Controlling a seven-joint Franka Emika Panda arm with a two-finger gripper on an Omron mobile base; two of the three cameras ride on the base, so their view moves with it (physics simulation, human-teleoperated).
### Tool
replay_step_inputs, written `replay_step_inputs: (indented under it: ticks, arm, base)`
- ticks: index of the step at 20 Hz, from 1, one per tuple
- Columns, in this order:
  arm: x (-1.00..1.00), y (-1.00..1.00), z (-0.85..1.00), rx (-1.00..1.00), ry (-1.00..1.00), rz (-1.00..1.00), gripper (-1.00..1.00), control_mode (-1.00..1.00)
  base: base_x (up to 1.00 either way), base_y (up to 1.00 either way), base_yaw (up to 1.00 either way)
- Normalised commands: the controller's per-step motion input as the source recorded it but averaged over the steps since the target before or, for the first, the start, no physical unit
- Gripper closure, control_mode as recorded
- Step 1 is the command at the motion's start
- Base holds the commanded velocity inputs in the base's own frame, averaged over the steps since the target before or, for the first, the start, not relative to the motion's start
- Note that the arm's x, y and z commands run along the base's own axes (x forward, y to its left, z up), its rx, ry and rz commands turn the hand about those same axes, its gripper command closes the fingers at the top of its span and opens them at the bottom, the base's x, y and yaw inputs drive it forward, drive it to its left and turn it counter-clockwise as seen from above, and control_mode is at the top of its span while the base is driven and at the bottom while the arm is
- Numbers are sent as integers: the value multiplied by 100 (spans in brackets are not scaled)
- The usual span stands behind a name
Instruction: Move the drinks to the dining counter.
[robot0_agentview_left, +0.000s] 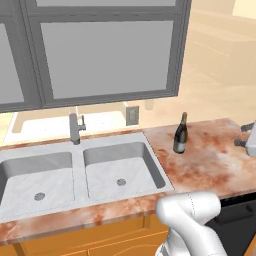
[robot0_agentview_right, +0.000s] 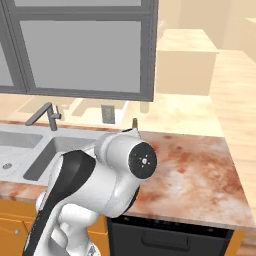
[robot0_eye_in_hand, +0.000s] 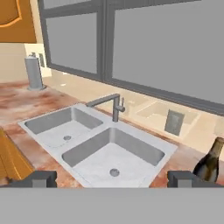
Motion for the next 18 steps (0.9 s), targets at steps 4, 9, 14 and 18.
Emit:
replay_step_inputs:
  ticks: [4, 9, 14, 18]
  arm:
    - [42, -8, -51, 0, -15, 21, -100, -100]
    - [38, -6, -46, 0, -14, 20, -100, -100]
    - [53, -18, -24, 10, 2, 10, -100, -100]
    - [60, -24, -12, 12, 0, 7, -100, -100]
  base:
    - [0, 0, 0]
    - [0, 0, 0]
    - [0, 0, 0]
    - [0, 0, 0]
